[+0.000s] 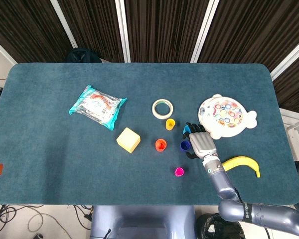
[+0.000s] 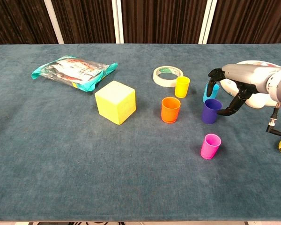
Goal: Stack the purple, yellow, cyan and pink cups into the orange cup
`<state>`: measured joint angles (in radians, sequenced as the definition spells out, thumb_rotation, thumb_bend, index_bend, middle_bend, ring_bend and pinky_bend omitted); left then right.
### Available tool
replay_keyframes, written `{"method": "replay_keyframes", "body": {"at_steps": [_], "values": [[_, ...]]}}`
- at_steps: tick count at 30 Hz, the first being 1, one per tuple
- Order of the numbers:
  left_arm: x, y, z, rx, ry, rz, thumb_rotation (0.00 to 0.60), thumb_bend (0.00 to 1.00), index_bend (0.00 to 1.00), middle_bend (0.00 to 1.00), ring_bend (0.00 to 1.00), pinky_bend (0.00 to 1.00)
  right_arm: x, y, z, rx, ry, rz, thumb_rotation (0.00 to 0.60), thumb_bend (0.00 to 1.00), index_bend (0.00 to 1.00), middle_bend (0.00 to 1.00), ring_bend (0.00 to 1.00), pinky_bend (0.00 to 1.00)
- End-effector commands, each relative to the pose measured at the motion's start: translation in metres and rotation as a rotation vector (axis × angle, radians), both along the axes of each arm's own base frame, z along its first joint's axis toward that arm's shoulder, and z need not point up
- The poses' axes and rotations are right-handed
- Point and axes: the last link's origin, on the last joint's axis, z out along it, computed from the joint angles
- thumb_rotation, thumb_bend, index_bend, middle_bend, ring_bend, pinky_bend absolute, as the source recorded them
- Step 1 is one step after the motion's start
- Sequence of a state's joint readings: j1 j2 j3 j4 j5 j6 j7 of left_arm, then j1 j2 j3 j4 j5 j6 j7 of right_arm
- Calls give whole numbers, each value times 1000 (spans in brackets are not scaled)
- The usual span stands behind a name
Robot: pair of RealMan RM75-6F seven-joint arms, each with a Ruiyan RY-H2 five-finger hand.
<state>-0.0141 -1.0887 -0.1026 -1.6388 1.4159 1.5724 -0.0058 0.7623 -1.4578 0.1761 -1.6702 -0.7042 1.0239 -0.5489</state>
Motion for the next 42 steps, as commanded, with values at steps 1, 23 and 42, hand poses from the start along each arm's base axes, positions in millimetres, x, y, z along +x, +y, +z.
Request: {"method": "replay_keyframes", "body": {"at_steps": [1, 23, 42], "values": [[0, 0, 0, 1, 0, 0, 600, 273, 18, 32, 0, 0, 0, -1, -1, -3, -3, -1, 600, 346, 374, 0, 12, 0], [-1, 0, 1, 5, 1, 2, 600, 273, 21, 32, 0, 0, 0, -7, -9, -11, 1, -12, 600, 392, 429, 0, 20, 12], [-1, 0, 1, 6, 0, 2, 600, 274, 21, 32, 0, 0, 23, -7, 17, -47, -56, 44, 600, 409, 484, 0, 31, 19]]}}
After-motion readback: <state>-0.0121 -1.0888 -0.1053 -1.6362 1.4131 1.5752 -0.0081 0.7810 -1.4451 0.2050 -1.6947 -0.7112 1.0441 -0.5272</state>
